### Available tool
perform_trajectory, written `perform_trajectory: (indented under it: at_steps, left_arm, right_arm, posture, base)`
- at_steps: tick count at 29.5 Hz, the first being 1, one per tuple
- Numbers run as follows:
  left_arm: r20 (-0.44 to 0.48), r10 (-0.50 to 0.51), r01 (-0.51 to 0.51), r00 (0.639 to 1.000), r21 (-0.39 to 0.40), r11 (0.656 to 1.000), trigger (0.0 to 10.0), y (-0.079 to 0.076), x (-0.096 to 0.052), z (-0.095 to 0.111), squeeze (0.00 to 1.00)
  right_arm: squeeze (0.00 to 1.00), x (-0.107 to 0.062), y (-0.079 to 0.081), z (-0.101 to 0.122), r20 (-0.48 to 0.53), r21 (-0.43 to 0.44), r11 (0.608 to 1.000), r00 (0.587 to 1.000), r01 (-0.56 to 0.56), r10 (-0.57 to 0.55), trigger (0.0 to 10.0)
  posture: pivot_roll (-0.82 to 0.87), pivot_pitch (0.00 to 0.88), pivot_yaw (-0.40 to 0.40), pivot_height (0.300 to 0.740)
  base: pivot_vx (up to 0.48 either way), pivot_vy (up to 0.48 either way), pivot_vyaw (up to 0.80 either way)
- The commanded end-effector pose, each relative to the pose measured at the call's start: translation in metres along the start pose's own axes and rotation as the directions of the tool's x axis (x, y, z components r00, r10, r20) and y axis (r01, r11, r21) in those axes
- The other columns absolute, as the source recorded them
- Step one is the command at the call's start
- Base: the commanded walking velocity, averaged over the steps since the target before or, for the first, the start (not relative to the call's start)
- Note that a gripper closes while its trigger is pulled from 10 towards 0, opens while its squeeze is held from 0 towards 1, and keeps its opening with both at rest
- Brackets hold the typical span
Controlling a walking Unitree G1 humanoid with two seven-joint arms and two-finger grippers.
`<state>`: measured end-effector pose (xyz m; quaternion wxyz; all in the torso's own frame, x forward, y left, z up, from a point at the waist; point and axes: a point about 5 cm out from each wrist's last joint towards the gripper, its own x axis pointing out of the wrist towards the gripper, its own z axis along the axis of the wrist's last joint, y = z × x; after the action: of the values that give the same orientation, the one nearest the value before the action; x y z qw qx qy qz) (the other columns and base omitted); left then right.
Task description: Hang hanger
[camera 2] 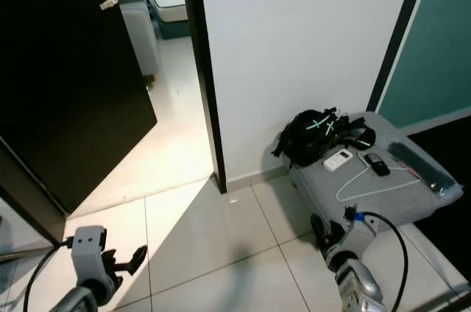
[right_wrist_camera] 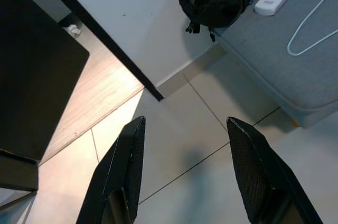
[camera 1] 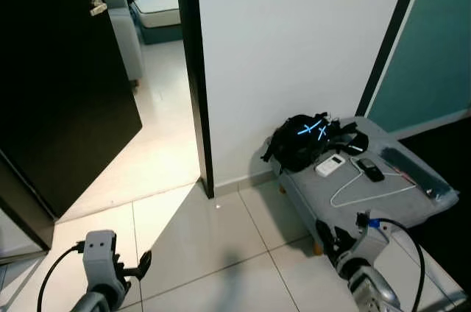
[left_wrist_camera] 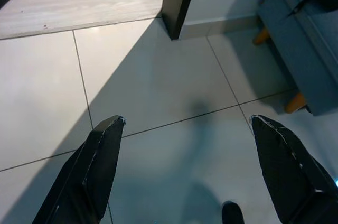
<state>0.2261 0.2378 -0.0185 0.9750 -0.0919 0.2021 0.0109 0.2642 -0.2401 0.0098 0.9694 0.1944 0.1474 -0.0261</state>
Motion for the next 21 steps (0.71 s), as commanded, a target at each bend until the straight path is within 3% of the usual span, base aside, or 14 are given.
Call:
perform_trajectory:
  at_steps: [1, 17, 19, 20, 21]
  left_arm:
    - [-0.006, 0.025, -0.025, 1.0, -0.006, 1.0, 10.0, 0.009, -0.003, -0.002, 0.0]
    - [0.006, 0.049, -0.049, 0.999, -0.014, 0.999, 10.0, 0.009, 0.003, 0.0, 0.0]
    - [0.021, 0.075, -0.074, 0.997, -0.021, 0.997, 10.0, 0.01, 0.005, 0.002, 0.0]
    - [0.021, 0.075, -0.074, 0.997, -0.021, 0.997, 10.0, 0.01, 0.005, 0.002, 0.0]
    - [0.026, 0.09, -0.089, 0.996, -0.023, 0.996, 10.0, 0.011, 0.006, 0.003, 0.0]
  right_arm:
    - [0.0, 0.0, -0.002, -0.002, -0.014, 0.028, 1.0, 1.0, 0.003, -0.003, 10.0]
    - [0.0, 0.006, -0.002, 0.003, -0.03, 0.02, 1.0, 0.999, -0.012, 0.013, 10.0]
    - [0.0, 0.01, 0.006, 0.003, -0.069, -0.121, 0.99, 0.996, -0.073, 0.065, 10.0]
    - [0.0, 0.01, 0.006, 0.003, -0.069, -0.121, 0.99, 0.996, -0.073, 0.065, 10.0]
    - [0.0, 0.012, 0.011, 0.002, -0.096, -0.215, 0.971, 0.992, -0.103, 0.084, 10.0]
  posture:
    - [0.01, 0.032, 0.013, 0.74]
    - [-0.02, 0.044, -0.002, 0.74]
    - [-0.02, 0.038, -0.028, 0.74]
    - [-0.02, 0.038, -0.028, 0.74]
    - [-0.02, 0.044, -0.039, 0.74]
  base:
    - [0.0, 0.0, 0.0]
    - [0.0, 0.0, 0.0]
    - [0.0, 0.0, 0.0]
    - [0.0, 0.0, 0.0]
    - [0.0, 0.0, 0.0]
